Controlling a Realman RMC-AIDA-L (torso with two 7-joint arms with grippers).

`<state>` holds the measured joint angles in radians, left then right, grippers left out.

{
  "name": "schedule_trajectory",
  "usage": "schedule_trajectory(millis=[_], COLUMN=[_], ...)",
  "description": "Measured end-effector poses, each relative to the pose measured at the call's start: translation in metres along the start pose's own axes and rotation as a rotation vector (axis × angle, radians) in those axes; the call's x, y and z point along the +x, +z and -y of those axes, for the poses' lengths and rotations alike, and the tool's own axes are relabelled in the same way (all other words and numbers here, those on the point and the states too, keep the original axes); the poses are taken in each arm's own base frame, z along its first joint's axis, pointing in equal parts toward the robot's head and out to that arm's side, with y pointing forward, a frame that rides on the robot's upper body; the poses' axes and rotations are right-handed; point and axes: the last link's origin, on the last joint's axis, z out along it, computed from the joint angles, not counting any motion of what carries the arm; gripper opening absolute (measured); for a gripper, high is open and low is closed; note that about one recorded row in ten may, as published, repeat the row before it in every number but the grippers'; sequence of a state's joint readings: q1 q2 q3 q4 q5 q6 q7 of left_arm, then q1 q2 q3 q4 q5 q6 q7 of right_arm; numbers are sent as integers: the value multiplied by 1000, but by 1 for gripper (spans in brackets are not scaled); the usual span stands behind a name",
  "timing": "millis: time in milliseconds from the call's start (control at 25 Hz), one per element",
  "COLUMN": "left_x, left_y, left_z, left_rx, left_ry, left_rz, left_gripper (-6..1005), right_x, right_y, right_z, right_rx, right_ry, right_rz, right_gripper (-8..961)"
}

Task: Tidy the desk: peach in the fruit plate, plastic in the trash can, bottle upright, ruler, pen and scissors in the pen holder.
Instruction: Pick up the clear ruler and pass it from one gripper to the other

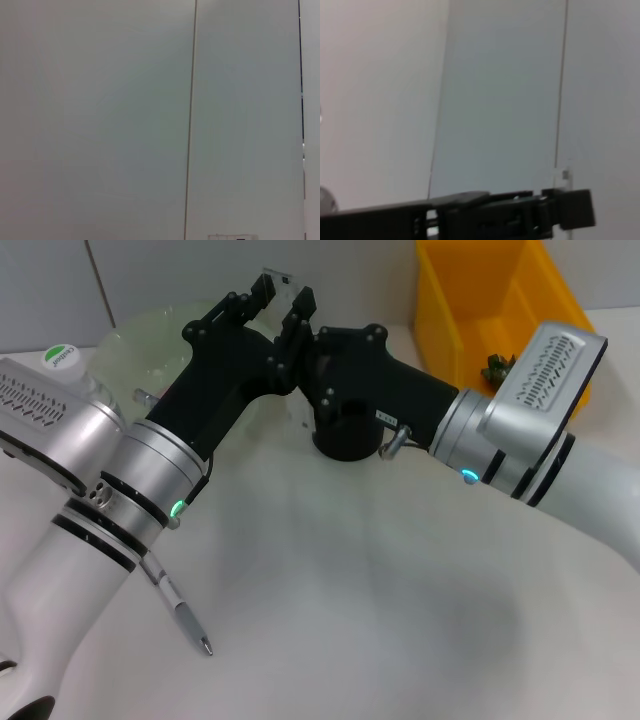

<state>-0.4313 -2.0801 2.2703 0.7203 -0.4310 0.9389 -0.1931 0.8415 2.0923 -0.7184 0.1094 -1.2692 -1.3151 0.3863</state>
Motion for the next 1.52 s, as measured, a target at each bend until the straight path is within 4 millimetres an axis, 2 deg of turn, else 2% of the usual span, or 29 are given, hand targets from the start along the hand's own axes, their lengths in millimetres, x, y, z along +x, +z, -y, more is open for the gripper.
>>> schedule_trajectory(millis=[280, 1160, 1320, 1400, 1520], left_x=[0, 0, 1, 1, 1], left_y=[0, 1, 1, 1, -5], left_z=[1, 2, 2, 2, 5], left_rx=[3, 2, 1, 1, -14], left_ry=[11, 4, -2, -2, -90], left_rz=[1, -2, -4, -4, -2], left_gripper=[446, 455, 627, 637, 653], right_x=[0, 1, 1, -1, -3], right_y=[4, 4, 3, 2, -3], right_z=[2, 2, 3, 6, 13], right_rx=[17, 18, 25, 45, 93], right_ry=[19, 24, 25, 29, 34], right_rz=[-6, -12, -9, 4, 29], right_gripper=[9, 9, 8, 8, 8])
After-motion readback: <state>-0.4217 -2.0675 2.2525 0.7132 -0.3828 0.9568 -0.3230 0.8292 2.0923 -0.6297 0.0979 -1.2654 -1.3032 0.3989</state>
